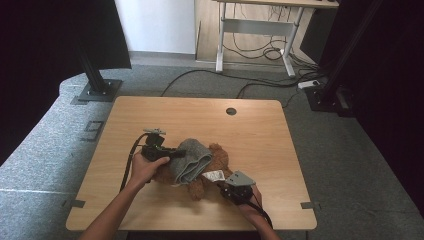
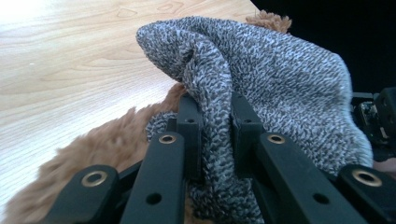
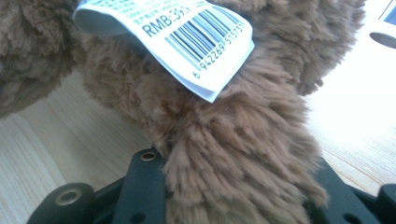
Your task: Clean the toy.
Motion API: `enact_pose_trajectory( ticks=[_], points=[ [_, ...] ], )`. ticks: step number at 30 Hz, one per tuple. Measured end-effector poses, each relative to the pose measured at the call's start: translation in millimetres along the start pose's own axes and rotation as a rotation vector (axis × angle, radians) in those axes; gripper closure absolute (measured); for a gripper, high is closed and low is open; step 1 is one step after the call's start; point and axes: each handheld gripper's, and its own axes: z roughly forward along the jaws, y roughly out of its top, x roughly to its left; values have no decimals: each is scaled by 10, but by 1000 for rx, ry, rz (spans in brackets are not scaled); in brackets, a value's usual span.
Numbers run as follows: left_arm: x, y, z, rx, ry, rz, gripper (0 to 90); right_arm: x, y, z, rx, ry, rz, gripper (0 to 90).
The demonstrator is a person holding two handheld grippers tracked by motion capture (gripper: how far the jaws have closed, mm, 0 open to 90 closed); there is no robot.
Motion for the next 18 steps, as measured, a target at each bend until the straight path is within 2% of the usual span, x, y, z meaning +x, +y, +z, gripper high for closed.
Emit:
enact_pose_trajectory(
  ticks=[6, 13, 18],
  points=[
    [69, -77, -217, -25, 10, -7, 769, -5, -7, -7, 1, 1, 3, 637],
    [217, -245, -441, -56, 33, -38, 765, -20, -17, -29, 1, -2, 16, 635],
    [332, -370, -521, -67, 36, -73, 761, -37, -34, -56, -1, 2, 31, 634]
  ],
)
